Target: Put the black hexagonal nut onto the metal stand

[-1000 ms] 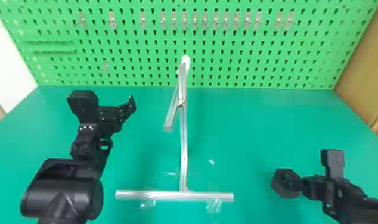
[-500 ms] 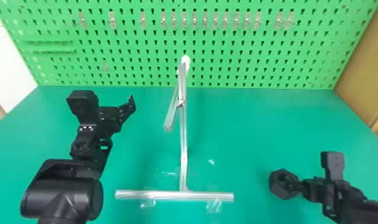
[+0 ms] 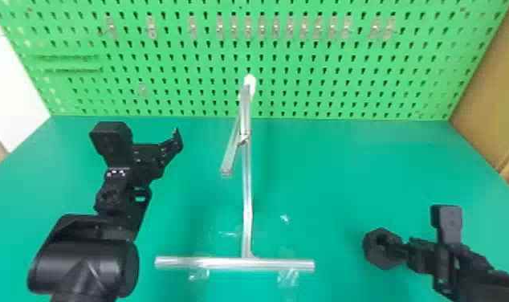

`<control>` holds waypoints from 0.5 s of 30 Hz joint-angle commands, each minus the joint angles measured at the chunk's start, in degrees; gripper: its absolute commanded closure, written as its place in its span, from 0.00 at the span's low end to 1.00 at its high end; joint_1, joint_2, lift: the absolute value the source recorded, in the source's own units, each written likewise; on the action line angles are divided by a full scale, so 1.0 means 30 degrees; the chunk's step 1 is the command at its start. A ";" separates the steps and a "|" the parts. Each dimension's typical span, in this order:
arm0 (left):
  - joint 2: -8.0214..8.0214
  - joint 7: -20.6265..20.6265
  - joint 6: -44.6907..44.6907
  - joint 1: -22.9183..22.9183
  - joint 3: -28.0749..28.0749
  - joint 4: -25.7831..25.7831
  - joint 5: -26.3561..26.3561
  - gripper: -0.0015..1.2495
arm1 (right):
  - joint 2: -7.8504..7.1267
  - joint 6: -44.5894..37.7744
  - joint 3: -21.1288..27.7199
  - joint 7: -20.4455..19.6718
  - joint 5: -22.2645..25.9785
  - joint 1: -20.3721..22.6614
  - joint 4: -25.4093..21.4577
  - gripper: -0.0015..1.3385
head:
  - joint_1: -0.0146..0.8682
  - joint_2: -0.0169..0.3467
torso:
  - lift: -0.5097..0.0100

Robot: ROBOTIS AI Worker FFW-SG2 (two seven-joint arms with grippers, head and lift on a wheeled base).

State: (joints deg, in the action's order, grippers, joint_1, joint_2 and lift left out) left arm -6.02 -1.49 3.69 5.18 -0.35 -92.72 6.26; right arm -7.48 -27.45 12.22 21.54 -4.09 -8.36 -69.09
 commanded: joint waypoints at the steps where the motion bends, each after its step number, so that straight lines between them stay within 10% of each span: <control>1: -0.0015 0.0000 0.0001 0.0000 0.0000 0.0000 0.0021 0.13 | -0.0025 -0.0223 -0.0031 0.0028 -0.0131 -0.0056 0.0003 0.52 | 0.80 0.27 | 0.98; 15: -0.0015 0.0000 -0.0028 0.0000 0.0058 0.0000 0.0021 0.13 | -0.0142 -0.1014 -0.0500 0.0291 -0.0922 -0.0319 -0.0114 0.81 | 0.80 0.27 | 0.98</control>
State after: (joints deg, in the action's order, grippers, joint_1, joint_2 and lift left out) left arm -6.00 -1.49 3.67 5.18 -0.22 -92.72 6.33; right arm -7.92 -29.78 11.09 22.41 -5.89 -9.16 -69.11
